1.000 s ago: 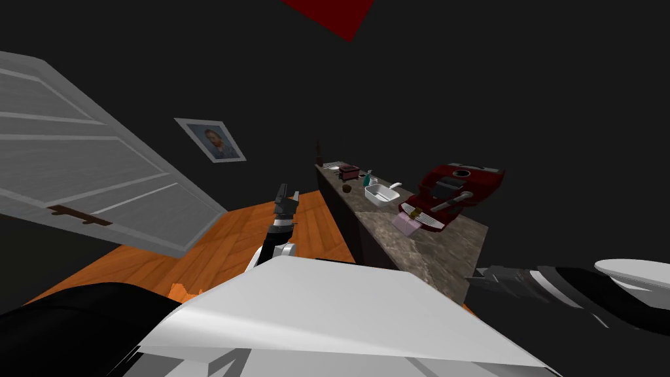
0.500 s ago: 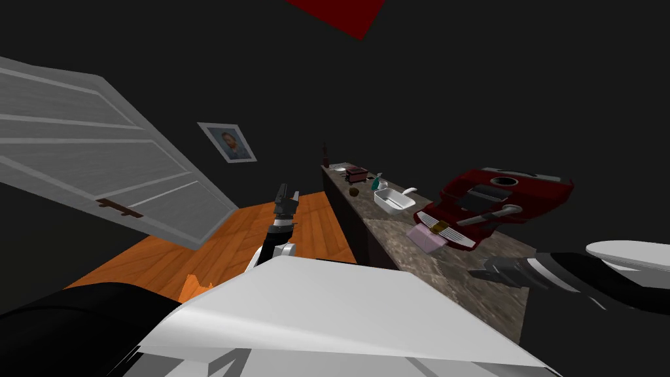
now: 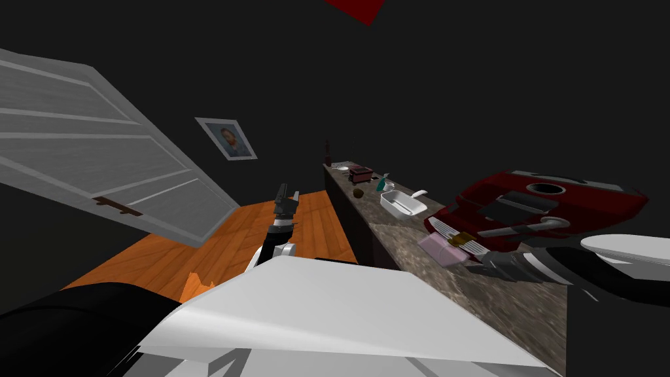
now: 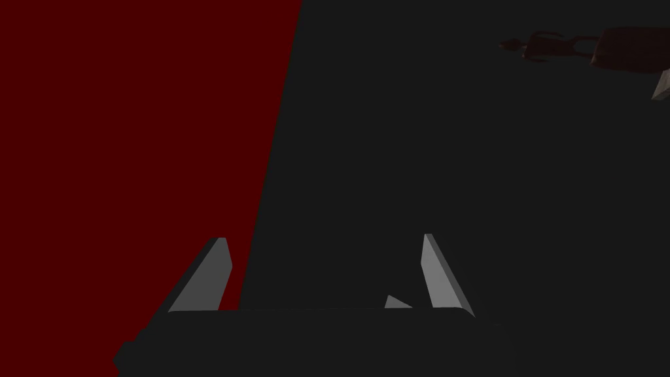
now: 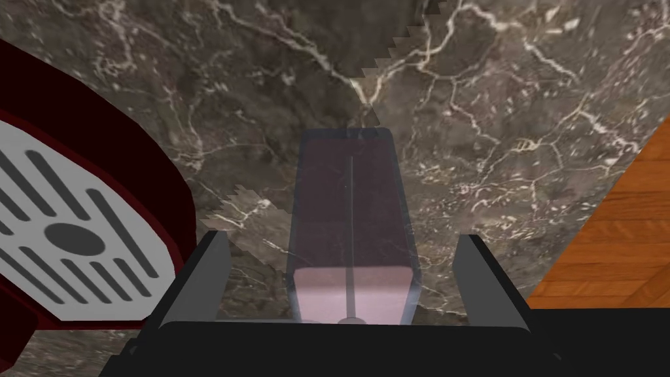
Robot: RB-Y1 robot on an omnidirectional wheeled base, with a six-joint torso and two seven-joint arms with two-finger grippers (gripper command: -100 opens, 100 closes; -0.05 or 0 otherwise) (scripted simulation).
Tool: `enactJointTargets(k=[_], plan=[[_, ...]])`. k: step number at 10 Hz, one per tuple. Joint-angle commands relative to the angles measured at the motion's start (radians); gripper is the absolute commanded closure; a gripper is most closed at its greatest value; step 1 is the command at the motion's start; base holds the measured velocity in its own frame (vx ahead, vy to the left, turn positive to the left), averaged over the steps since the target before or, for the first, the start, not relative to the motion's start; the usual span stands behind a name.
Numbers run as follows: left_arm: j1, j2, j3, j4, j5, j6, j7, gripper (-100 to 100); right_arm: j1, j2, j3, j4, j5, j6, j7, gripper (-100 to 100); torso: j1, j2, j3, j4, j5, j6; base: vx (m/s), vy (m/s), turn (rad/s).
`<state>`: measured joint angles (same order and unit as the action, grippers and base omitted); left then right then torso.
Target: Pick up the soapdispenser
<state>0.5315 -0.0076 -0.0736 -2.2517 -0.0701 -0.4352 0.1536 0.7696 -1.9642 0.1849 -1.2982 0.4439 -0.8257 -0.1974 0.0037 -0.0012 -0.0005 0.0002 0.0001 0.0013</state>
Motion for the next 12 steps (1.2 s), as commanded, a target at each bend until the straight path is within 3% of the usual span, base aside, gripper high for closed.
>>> enactJointTargets(k=[1, 2, 3, 4, 7, 8, 9, 12], plan=[[0.0, 0.0, 0.0, 0.0, 0.0, 0.0, 0.0, 0, 0.0, 0.0, 0.0, 0.0, 0.0, 0.0, 0.0, 0, 0.0, 0.0, 0.0, 0.0, 0.0, 0.0, 0.0, 0.0, 0.0], [0.0, 0.0, 0.0, 0.0, 0.0, 0.0, 0.0, 0, 0.004, 0.032, 0.01, 0.002, 0.009, 0.016, 0.013, -100, 0.0, 0.0, 0.0, 0.0, 0.0, 0.0, 0.022, 0.008, 0.097], [0.0, 0.0, 0.0, 0.0, 0.0, 0.0, 0.0, 0, 0.004, 0.029, 0.03, 0.002, -0.029, 0.016, 0.013, -100, 0.0, -0.001, 0.0, 0.0, 0.0, 0.0, 0.028, 0.003, 0.048], [0.0, 0.0, 0.0, 0.0, 0.0, 0.0, 0.0, 0, 0.004, 0.032, 0.01, 0.002, -0.007, 0.016, 0.013, -100, 0.0, -0.001, 0.0, 0.0, 0.0, 0.0, 0.014, -0.002, -0.013], [0.0, 0.0, 0.0, 0.0, 0.0, 0.0, 0.0, 0, 0.009, 0.073, 0.023, 0.004, 0.02, 0.036, 0.03, -100, -0.001, 0.0, 0.0, 0.0, 0.0, 0.0, 0.018, 0.0, 0.055], [0.0, 0.0, 0.0, 0.0, 0.0, 0.0, 0.0, 0, 0.01, 0.062, 0.025, 0.001, 0.008, 0.035, 0.032, -100, -0.001, -0.001, 0.0, 0.0, 0.0, 0.0, 0.011, -0.001, 0.002], [0.0, 0.0, 0.0, 0.0, 0.0, 0.0, 0.0, 0, 0.01, 0.064, 0.024, 0.001, 0.011, 0.036, 0.032, 100, -0.001, 0.0, 0.0, 0.0, 0.0, 0.0, 0.0, 0.0, 0.0], [0.0, 0.0, 0.0, 0.0, 0.0, 0.0, 0.0, 0, 0.01, 0.064, 0.025, 0.0, 0.01, 0.035, 0.032, 100, -0.002, -0.001, 0.0, 0.0, -0.001, -0.001, 0.0, 0.0, 0.0]])
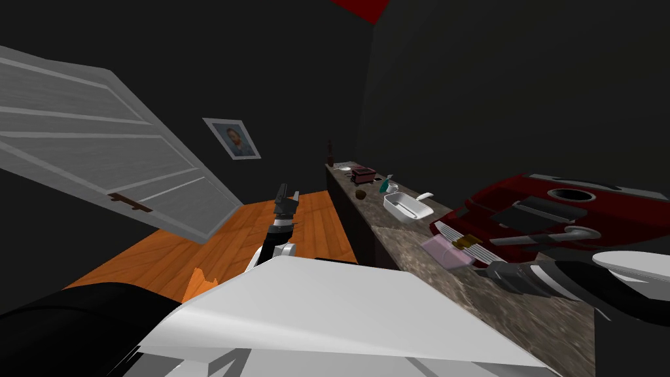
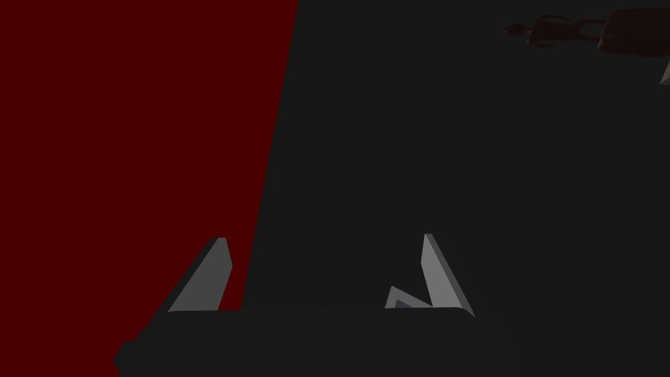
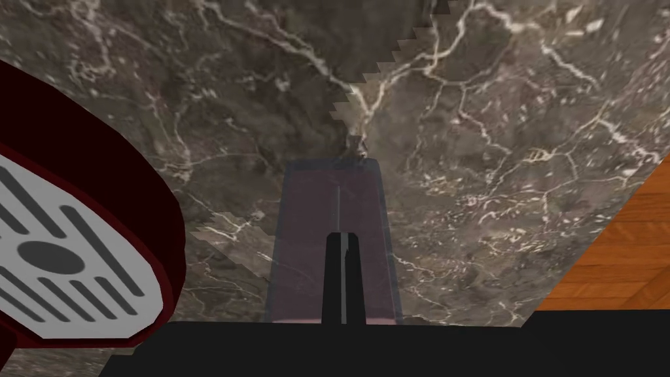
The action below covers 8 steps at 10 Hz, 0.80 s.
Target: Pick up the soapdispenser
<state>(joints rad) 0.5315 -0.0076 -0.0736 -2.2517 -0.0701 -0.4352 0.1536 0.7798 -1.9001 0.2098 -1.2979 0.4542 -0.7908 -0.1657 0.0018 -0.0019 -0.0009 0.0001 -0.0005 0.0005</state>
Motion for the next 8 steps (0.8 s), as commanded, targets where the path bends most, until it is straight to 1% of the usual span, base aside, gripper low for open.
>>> enactJointTargets(k=[1, 2, 3, 6, 7, 8], plan=[[0.0, 0.0, 0.0, 0.0, 0.0, 0.0, 0.0, 0, 0.0, 0.0, 0.0, 0.0, 0.0, 0.0, 0.0, 100, 0.0, 0.0, 0.0, 0.0, 0.0, 0.0, 0.0, 0.0, 0.0], [0.0, 0.0, 0.0, 0.0, 0.0, 0.0, 0.0, 0, 0.0, 0.0, 0.0, 0.0, 0.0, 0.0, 0.0, 0, 0.0, 0.0, 0.0, 0.0, 0.0, 0.0, 0.0, 0.0, 0.0], [0.0, 0.0, 0.0, 0.0, 0.0, 0.0, 0.0, 0, 0.01, 0.012, 0.02, -0.011, -0.005, 0.02, 0.038, -100, 0.0, 0.0, 0.0, 0.0, 0.0, 0.0, -0.013, 0.002, -0.08], [0.0, 0.0, 0.0, 0.0, 0.0, 0.0, 0.0, 0, 0.024, 0.023, 0.043, -0.024, -0.01, 0.042, 0.079, -100, 0.0, 0.002, 0.001, 0.001, 0.0, 0.0, -0.029, 0.005, -0.058], [0.0, 0.0, 0.0, 0.0, 0.0, 0.0, 0.0, 0, 0.036, 0.03, 0.06, -0.033, -0.012, 0.056, 0.108, -100, 0.0, 0.002, 0.001, 0.001, 0.0, 0.0, -0.049, -0.016, -0.126], [0.0, 0.0, 0.0, 0.0, 0.0, 0.0, 0.0, 0, 0.042, 0.032, 0.069, -0.037, -0.012, 0.063, 0.123, -100, -0.001, 0.004, 0.002, 0.001, 0.0, 0.001, -0.065, -0.03, -0.103]])
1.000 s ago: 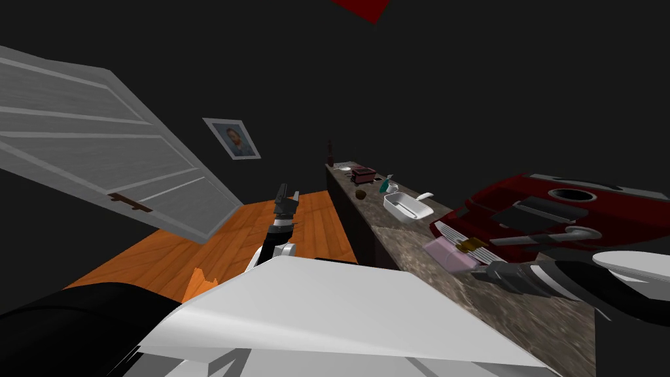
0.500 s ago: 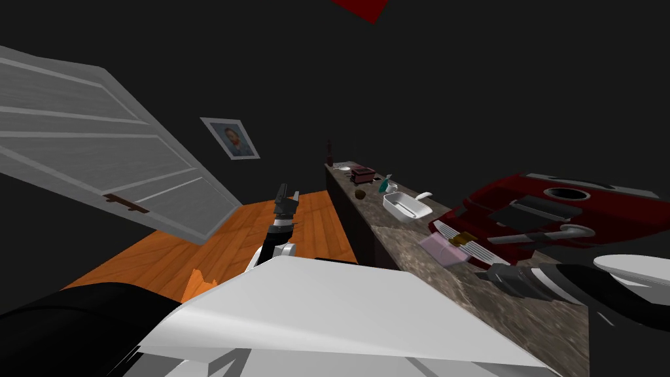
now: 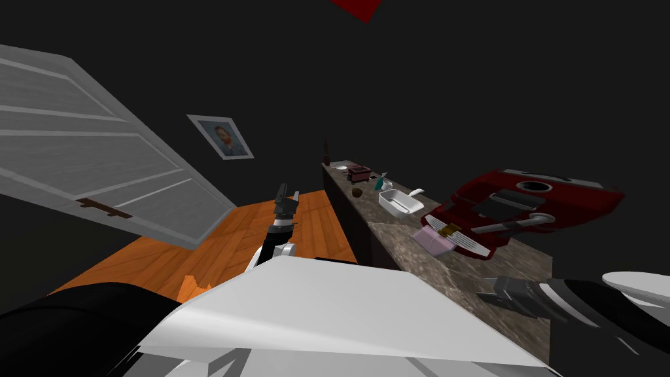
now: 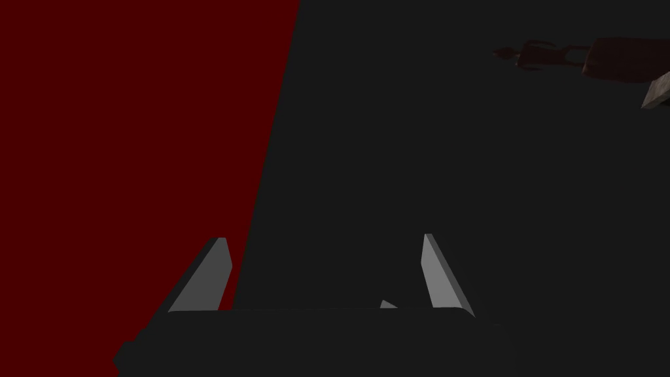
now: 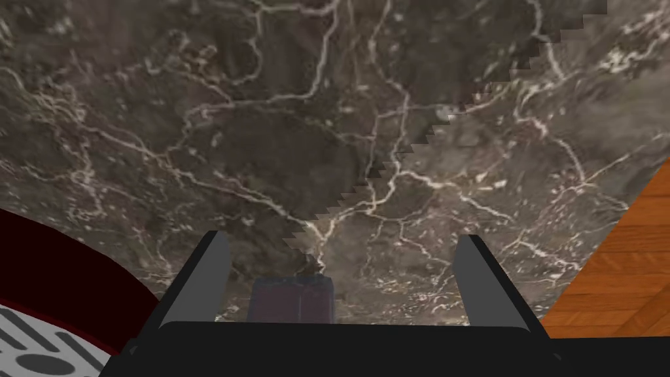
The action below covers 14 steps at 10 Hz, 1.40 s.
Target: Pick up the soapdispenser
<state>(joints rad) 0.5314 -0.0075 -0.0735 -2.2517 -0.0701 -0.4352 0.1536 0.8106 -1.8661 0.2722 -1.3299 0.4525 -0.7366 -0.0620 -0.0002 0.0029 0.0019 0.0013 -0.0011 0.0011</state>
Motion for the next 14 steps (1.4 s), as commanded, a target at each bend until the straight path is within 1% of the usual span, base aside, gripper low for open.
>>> enactJointTargets(k=[1, 2, 4, 5, 6, 7, 9, 10, 11, 13, 14], plan=[[0.0, 0.0, 0.0, 0.0, 0.0, 0.0, 0.0, 0, 0.017, 0.001, 0.016, -0.009, -0.011, 0.015, 0.033, -100, 0.0, 0.0, 0.0, 0.0, 0.0, 0.0, -0.066, -0.031, -0.081], [0.0, 0.0, 0.0, 0.0, 0.0, 0.0, 0.0, 0, 0.03, 0.004, 0.033, -0.016, -0.01, 0.025, 0.057, -100, 0.0, 0.0, 0.0, 0.0, 0.0, 0.0, -0.083, -0.039, -0.149], [0.0, 0.0, 0.0, 0.0, 0.0, 0.0, 0.0, 0, 0.03, 0.004, 0.033, -0.016, -0.01, 0.025, 0.057, -100, -0.001, 0.001, 0.001, 0.0, 0.0, 0.0, -0.056, -0.031, -0.029], [0.0, 0.0, 0.0, 0.0, 0.0, 0.0, 0.0, 0, 0.042, 0.005, 0.049, -0.021, -0.009, 0.032, 0.077, -100, 0.001, -0.001, -0.001, 0.0, 0.0, -0.001, -0.067, -0.042, -0.121], [0.0, 0.0, 0.0, 0.0, 0.0, 0.0, 0.0, 0, 0.047, 0.005, 0.056, -0.023, -0.007, 0.034, 0.084, -100, -0.001, 0.0, 0.0, 0.0, 0.0, 0.0, -0.101, -0.054, -0.13], [0.0, 0.0, 0.0, 0.0, 0.0, 0.0, 0.0, 0, 0.061, 0.001, 0.072, -0.024, -0.002, 0.035, 0.097, -100, -0.001, 0.002, 0.001, 0.0, 0.0, 0.0, -0.155, -0.107, -0.24], [0.0, 0.0, 0.0, 0.0, 0.0, 0.0, 0.0, 0, 0.065, -0.002, 0.075, -0.024, 0.0, 0.033, 0.098, -100, -0.004, 0.007, 0.004, 0.002, -0.001, 0.0, -0.13, -0.076, -0.091], [0.0, 0.0, 0.0, 0.0, 0.0, 0.0, 0.0, 0, 0.073, -0.015, 0.08, -0.017, 0.008, 0.02, 0.086, -100, -0.002, 0.004, 0.003, 0.001, -0.001, -0.001, -0.109, -0.066, -0.149], [0.0, 0.0, 0.0, 0.0, 0.0, 0.0, 0.0, 0, 0.073, -0.024, 0.076, -0.011, 0.011, 0.009, 0.07, -100, -0.002, 0.004, 0.002, 0.001, 0.0, 0.0, -0.142, -0.083, -0.16], [0.0, 0.0, 0.0, 0.0, 0.0, 0.0, 0.0, 0, 0.066, -0.038, 0.062, 0.001, 0.013, -0.01, 0.036, -100, -0.002, 0.004, 0.003, 0.001, 0.0, -0.001, -0.083, -0.064, 0.003], [0.0, 0.0, 0.0, 0.0, 0.0, 0.0, 0.0, 0, 0.058, -0.048, 0.048, 0.01, 0.013, -0.025, 0.007, -100, -0.001, 0.001, 0.001, 0.0, 0.0, -0.001, 0.013, -0.007, 0.06]])
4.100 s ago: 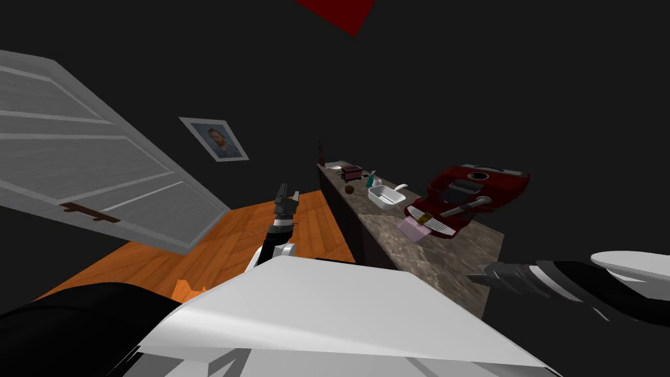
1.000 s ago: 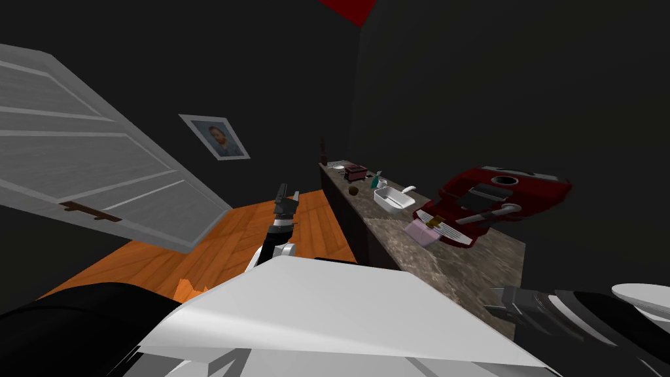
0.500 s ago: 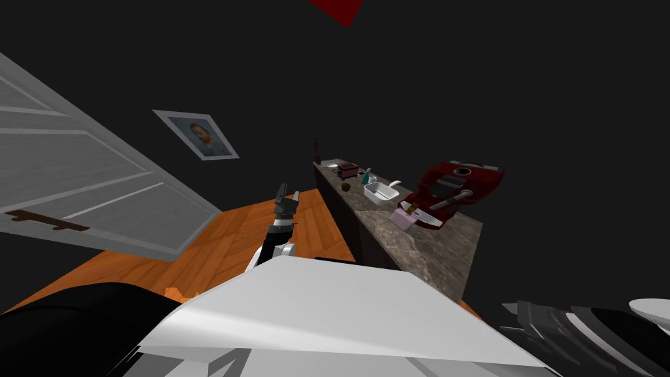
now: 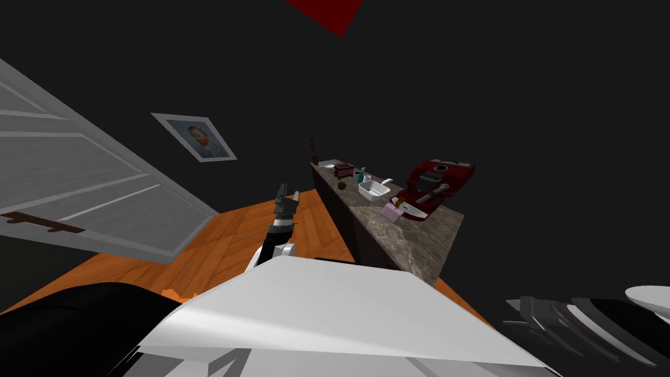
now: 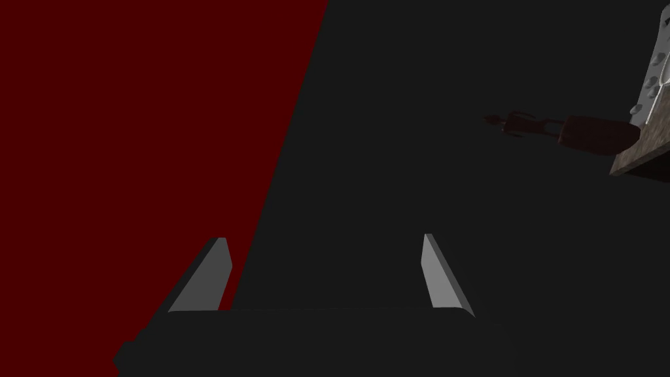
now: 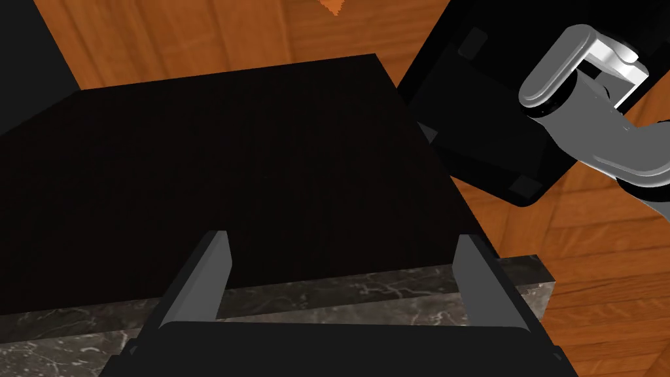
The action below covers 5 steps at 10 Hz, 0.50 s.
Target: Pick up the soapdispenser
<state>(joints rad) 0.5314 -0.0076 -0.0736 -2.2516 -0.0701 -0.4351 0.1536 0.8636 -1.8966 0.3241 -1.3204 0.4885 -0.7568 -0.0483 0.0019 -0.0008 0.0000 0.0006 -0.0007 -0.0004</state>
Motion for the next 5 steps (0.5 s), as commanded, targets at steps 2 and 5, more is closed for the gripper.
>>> enactJointTargets(k=[2, 5], plan=[[0.0, 0.0, 0.0, 0.0, 0.0, 0.0, 0.0, 0, -0.007, -0.029, -0.022, 0.009, -0.025, -0.02, -0.037, -100, 0.003, -0.005, -0.003, -0.001, 0.001, -0.001, 0.082, 0.031, 0.105], [0.0, 0.0, 0.0, 0.0, 0.0, 0.0, 0.0, 0, -0.03, -0.04, -0.056, 0.02, 0.024, -0.041, -0.085, -100, 0.006, -0.007, -0.004, -0.002, 0.001, -0.001, 0.085, 0.051, 0.096]])
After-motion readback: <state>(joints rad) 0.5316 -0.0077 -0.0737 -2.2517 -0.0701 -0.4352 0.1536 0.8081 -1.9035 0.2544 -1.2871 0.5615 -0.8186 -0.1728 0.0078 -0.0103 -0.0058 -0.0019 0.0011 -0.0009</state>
